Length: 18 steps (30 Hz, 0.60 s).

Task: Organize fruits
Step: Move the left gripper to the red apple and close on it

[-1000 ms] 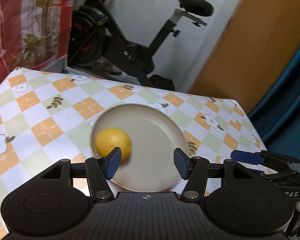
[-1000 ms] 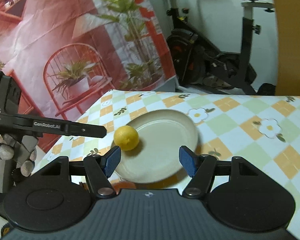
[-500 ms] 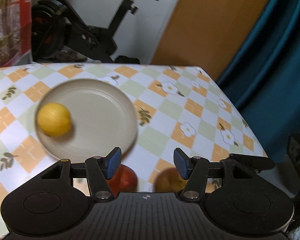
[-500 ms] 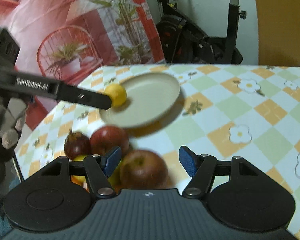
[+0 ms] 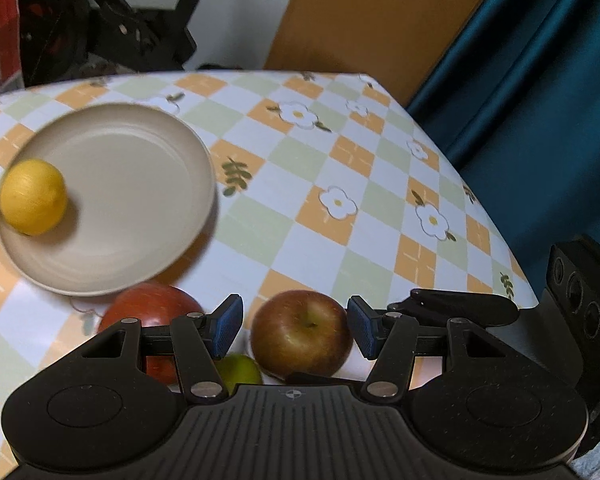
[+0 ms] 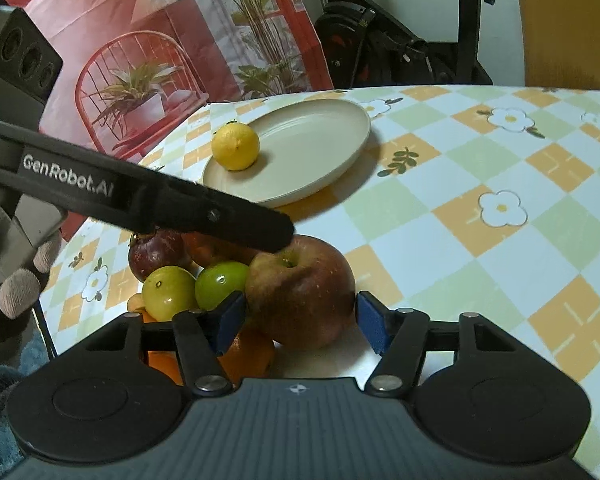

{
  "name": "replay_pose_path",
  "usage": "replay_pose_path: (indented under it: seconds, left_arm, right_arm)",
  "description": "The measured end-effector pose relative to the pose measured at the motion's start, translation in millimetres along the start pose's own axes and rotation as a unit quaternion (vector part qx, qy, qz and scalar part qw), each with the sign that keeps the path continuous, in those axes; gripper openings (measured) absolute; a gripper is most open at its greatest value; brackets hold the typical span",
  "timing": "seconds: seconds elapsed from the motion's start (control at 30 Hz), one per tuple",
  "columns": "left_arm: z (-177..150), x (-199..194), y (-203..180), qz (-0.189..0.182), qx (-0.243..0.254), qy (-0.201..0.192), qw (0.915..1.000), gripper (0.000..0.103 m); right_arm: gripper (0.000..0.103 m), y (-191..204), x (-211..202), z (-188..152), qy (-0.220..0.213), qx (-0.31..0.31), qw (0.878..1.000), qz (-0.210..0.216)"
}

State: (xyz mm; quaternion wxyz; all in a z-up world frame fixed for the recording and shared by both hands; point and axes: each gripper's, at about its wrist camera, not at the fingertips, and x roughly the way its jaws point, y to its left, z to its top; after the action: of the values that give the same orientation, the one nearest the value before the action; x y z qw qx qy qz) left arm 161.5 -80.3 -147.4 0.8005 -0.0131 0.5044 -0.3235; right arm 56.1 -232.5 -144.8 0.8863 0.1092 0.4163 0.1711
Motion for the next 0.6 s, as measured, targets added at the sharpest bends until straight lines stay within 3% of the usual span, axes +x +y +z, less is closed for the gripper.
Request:
replay_pose_path:
  seconds: [0.13,0.27,0.6]
  left_arm:
    - [7,12,5,-0.017,-0.02,0.025,0.9993,0.06]
    - [12,22,4,-0.008,-0.017,0.041,0.999,0.06]
    - [14,25,-2,-0.004,-0.002,0.048,0.9989,0.06]
  right_arm:
    - [0.063,-5,-1,0,-0.004,0.021,1.0,0.01]
    - [0.063,-7,-2,-1,-0.006,0.04,0.999,0.015]
    - [0.063,-9,-1,-2,-0.005,0.069,0.998,0.016]
